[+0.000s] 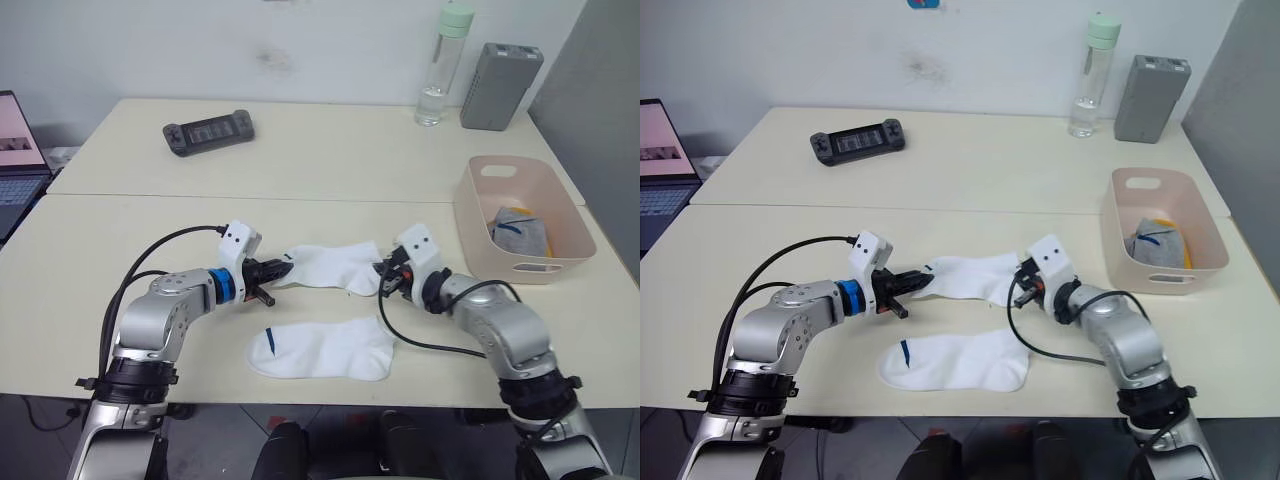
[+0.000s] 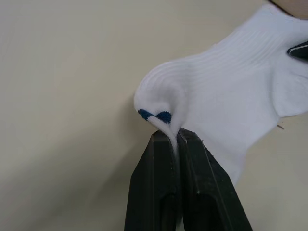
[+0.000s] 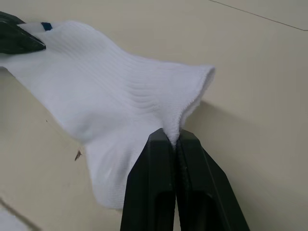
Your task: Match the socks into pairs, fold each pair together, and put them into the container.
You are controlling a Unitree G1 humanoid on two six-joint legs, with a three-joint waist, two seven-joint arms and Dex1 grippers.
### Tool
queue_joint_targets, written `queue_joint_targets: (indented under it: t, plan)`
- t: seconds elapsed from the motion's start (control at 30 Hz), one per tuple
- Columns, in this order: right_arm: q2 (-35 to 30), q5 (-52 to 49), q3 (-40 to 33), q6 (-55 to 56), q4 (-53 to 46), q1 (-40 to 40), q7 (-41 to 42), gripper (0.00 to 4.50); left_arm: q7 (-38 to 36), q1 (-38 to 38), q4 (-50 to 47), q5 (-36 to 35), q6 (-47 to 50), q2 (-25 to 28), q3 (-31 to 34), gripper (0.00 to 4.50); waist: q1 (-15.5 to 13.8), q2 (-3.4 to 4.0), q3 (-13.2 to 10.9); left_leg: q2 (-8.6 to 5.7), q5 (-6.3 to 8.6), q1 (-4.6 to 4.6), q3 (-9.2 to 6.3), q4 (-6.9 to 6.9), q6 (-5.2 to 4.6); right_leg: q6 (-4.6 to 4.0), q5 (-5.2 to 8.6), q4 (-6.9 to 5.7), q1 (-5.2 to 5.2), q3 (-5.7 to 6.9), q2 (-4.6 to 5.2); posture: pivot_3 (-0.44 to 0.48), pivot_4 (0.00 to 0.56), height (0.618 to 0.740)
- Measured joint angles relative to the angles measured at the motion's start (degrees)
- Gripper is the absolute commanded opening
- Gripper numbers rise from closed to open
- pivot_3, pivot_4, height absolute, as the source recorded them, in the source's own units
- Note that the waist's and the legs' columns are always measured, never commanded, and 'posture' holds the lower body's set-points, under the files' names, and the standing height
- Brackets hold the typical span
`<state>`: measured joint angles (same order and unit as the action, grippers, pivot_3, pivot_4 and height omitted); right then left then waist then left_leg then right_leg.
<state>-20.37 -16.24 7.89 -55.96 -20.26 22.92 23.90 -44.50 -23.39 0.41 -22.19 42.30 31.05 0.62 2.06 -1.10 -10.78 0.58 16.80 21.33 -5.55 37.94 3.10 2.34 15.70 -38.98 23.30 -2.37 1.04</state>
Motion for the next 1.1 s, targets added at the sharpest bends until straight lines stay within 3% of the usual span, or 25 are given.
queue_joint_targets:
  t: [0.13,0.17,0.3,0.43,0.6,0.63,0.73,1.03,1.1]
  plan:
    - [0.3,-1.3,-1.5,-3.7,0.0,0.2,-0.3,0.06,0.2,-1.3,2.2,0.7,-0.3,-0.8,-1.3,0.00,0.3,0.00,0.0,0.02,0.00,-0.04,0.02,-0.02,0.00,0.00,0.00,-0.02,-0.01,-0.01,-0.04,0.000,0.150,0.740]
    - [0.6,-1.5,-1.6,-4.1,0.5,0.4,-0.4,0.02,0.3,-1.7,3.4,1.3,-0.3,-0.9,-1.9,0.25,0.3,0.00,0.0,0.01,0.00,-0.04,0.03,-0.01,0.00,0.00,0.00,-0.02,-0.01,-0.02,-0.05,0.000,0.150,0.740]
    - [1.4,-1.1,-1.7,-3.8,2.6,0.8,-1.6,1.08,0.2,-2.4,5.4,3.3,-3.6,-1.0,-3.3,1.32,0.2,0.00,0.0,-0.01,0.00,-0.03,0.05,-0.01,0.00,0.00,0.00,-0.01,-0.01,-0.03,-0.01,0.000,0.150,0.740]
    - [1.3,-0.7,-1.7,-3.0,2.4,0.8,-1.8,2.49,-1.3,-0.9,4.1,3.4,-5.3,1.7,-2.9,2.56,0.5,0.00,0.0,0.02,0.00,-0.04,0.04,-0.04,0.00,0.00,0.00,-0.01,0.01,-0.04,-0.02,0.000,0.150,0.740]
    - [0.8,-0.8,-2.6,-2.1,-0.1,-0.2,-2.7,4.32,-2.7,-0.7,5.4,1.7,-6.5,5.2,3.3,4.14,0.6,0.01,0.0,0.01,0.00,-0.02,0.03,-0.04,0.00,0.00,0.01,0.00,0.01,-0.02,-0.01,0.000,0.150,0.740]
    - [0.8,-0.8,-2.9,-2.0,-0.5,-0.2,-2.7,4.50,-2.4,-1.2,6.3,1.7,-7.2,5.2,4.1,4.40,0.6,0.01,0.0,0.00,0.00,-0.01,0.03,-0.02,0.00,0.00,0.00,0.00,0.01,-0.01,0.00,0.000,0.150,0.740]
    - [0.8,-0.8,-3.8,-1.6,-1.7,-0.5,-2.9,4.50,-1.6,-2.7,9.4,2.3,-9.1,4.4,4.7,4.46,0.0,0.01,0.0,-0.03,0.00,0.00,0.04,-0.02,0.00,0.00,0.01,0.02,0.00,-0.02,0.02,0.000,0.150,0.740]
    - [2.4,2.2,-2.1,2.0,1.3,-3.6,-6.2,4.50,0.2,-4.3,11.8,6.7,-11.6,-1.4,-1.7,4.46,-0.2,0.01,0.0,-0.02,0.00,0.03,0.02,-0.02,0.00,0.00,0.00,0.00,0.02,0.00,0.02,0.000,0.150,0.740]
    - [2.5,3.3,-1.5,2.4,2.6,-4.2,-6.7,4.11,0.3,-5.3,13.0,7.8,-12.3,-1.8,-2.6,4.29,-0.2,0.01,0.0,-0.03,0.00,-0.05,0.04,-0.02,0.00,0.00,0.00,-0.01,-0.04,-0.01,0.01,0.000,0.150,0.740]
